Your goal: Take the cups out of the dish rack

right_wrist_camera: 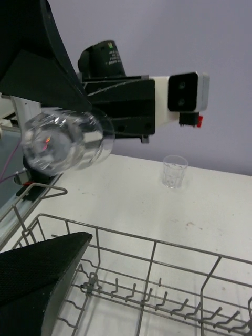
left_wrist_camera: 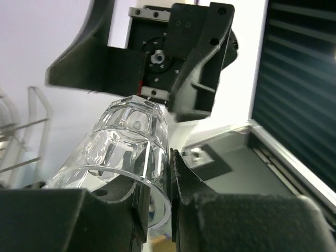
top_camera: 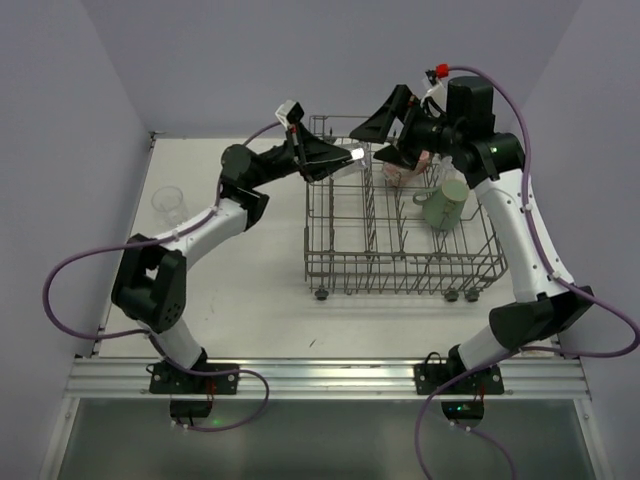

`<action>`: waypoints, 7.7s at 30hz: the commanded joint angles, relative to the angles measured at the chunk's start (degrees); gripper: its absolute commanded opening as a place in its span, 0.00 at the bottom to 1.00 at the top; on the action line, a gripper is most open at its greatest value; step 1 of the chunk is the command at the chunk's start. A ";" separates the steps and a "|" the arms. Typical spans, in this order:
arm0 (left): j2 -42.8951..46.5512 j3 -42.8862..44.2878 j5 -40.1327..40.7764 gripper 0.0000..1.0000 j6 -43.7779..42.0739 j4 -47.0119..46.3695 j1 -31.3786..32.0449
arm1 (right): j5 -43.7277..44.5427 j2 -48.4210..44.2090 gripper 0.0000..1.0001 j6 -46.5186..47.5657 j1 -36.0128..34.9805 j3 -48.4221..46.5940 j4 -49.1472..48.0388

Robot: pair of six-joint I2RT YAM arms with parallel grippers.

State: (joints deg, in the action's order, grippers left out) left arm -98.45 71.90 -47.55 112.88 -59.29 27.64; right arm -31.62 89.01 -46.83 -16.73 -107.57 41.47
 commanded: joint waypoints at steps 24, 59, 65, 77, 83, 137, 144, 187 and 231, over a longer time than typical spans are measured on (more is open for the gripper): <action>-7.70 32.24 45.76 0.00 -75.61 107.88 -23.95 | 33.36 -13.25 0.99 15.89 0.03 13.43 14.60; -26.09 32.25 62.67 0.00 -80.89 112.46 -25.62 | 36.45 -5.61 0.99 17.91 0.30 5.53 24.53; -24.42 31.55 62.58 0.38 -80.36 112.11 -25.70 | 36.54 -3.67 0.99 18.09 0.30 3.51 25.06; -18.01 32.17 61.09 0.44 -81.33 112.46 -25.88 | 35.05 7.83 0.99 16.25 1.79 -13.62 29.98; -12.47 30.94 60.82 0.45 -82.21 112.20 -25.97 | 34.68 15.48 0.99 10.44 6.27 -16.27 28.85; 15.13 6.41 30.23 0.65 -84.23 91.89 -25.27 | 36.89 44.05 0.99 13.34 10.93 -27.17 7.83; 15.40 5.89 30.15 0.65 -84.49 91.89 -25.35 | 37.24 44.93 0.99 13.52 10.93 -25.94 5.64; 14.17 8.70 25.67 0.63 -81.77 90.32 -25.44 | 37.77 41.60 0.00 15.54 10.84 -29.72 2.74; -6.49 3.07 -1.14 0.62 -16.73 -1.35 -10.06 | 7.10 13.91 0.00 -5.64 9.62 -16.80 7.48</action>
State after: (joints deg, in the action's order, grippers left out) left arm -104.95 71.33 -48.80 91.81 -50.98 16.08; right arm -15.66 106.63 -48.90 -6.13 -124.36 53.10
